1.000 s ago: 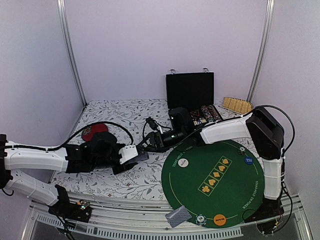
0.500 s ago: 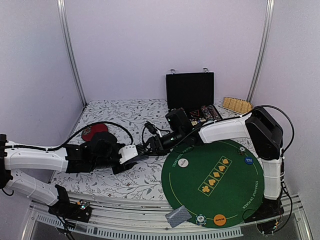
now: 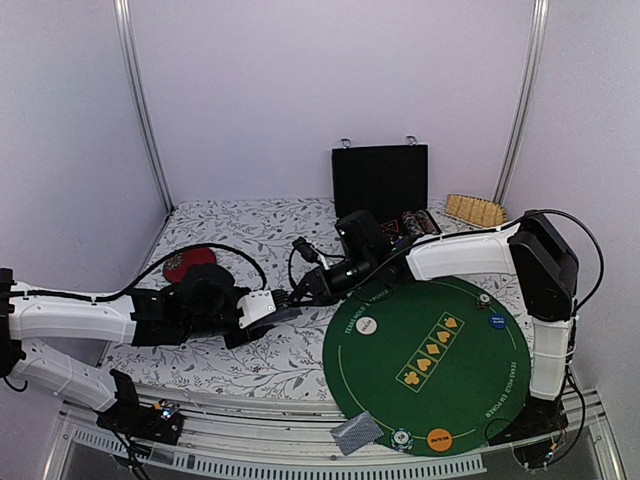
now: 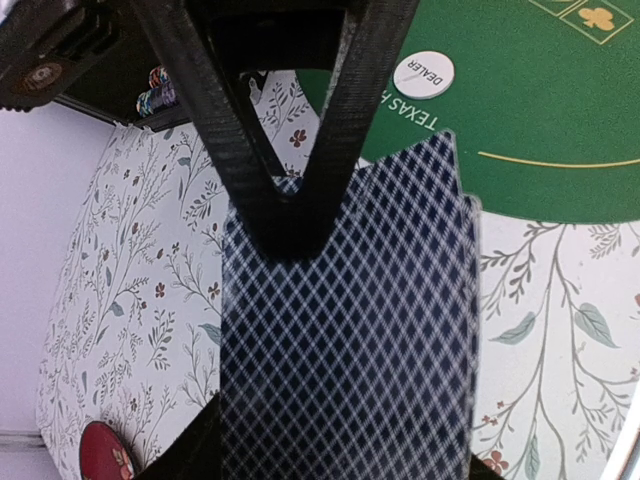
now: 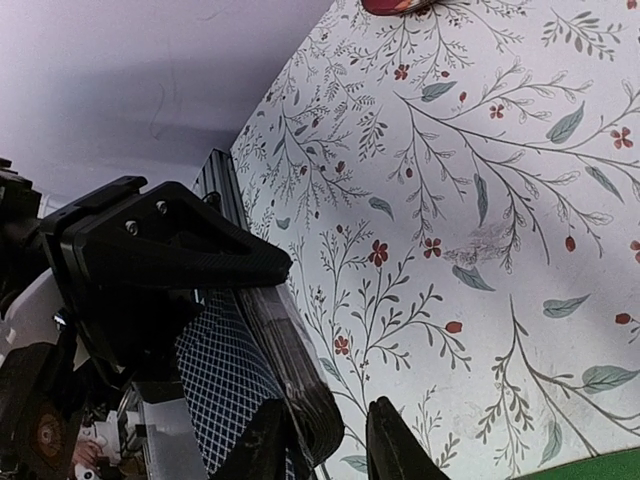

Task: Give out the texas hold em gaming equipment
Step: Pick up the poker card from the face-down deck piles, then distribute the poker card in the small blind area.

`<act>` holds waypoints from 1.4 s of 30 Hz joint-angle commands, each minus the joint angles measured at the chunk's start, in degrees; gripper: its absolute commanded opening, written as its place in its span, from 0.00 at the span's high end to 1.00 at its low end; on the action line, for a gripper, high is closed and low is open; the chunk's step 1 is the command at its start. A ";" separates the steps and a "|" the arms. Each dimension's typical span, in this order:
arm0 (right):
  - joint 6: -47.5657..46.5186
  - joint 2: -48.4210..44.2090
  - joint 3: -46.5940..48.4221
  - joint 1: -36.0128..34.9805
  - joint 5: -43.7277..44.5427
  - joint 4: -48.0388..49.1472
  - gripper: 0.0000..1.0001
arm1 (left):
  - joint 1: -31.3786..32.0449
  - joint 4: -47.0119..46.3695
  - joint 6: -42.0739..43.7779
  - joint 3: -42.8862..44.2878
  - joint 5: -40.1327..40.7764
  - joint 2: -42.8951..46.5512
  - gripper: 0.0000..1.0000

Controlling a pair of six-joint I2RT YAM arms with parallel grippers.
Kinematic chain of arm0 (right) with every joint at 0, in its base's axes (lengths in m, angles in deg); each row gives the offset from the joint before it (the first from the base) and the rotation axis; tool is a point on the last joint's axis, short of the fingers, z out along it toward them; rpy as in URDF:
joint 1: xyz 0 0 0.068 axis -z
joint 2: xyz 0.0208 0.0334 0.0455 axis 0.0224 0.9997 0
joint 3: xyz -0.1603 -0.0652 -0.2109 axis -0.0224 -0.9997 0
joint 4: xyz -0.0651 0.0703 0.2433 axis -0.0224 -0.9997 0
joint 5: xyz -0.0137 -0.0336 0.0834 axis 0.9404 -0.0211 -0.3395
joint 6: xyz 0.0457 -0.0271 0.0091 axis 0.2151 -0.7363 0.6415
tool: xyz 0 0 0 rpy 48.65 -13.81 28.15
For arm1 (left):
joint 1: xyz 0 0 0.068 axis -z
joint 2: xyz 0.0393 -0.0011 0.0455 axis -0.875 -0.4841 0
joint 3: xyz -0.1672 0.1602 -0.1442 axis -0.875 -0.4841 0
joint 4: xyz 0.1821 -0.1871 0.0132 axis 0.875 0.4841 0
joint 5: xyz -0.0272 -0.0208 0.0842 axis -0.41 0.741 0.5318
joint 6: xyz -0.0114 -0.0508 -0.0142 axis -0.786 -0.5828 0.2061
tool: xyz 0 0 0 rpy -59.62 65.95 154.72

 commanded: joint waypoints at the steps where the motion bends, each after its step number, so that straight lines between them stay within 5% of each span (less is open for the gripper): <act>1: -1.79 -2.52 -0.71 0.38 1.53 -2.96 0.75 | 0.68 -1.77 0.25 0.26 -0.03 0.70 0.48; 14: -5.89 -5.25 1.54 0.72 5.45 -9.87 0.97 | 0.72 -1.77 0.29 0.27 -0.12 0.86 0.48; 27: -15.29 -12.57 4.68 3.53 8.91 -20.87 0.98 | 0.83 -1.77 0.34 0.18 0.05 1.14 0.48; 42: -43.72 -23.30 5.14 27.50 33.50 -46.09 0.98 | 0.95 -1.15 0.10 0.70 0.36 1.96 0.48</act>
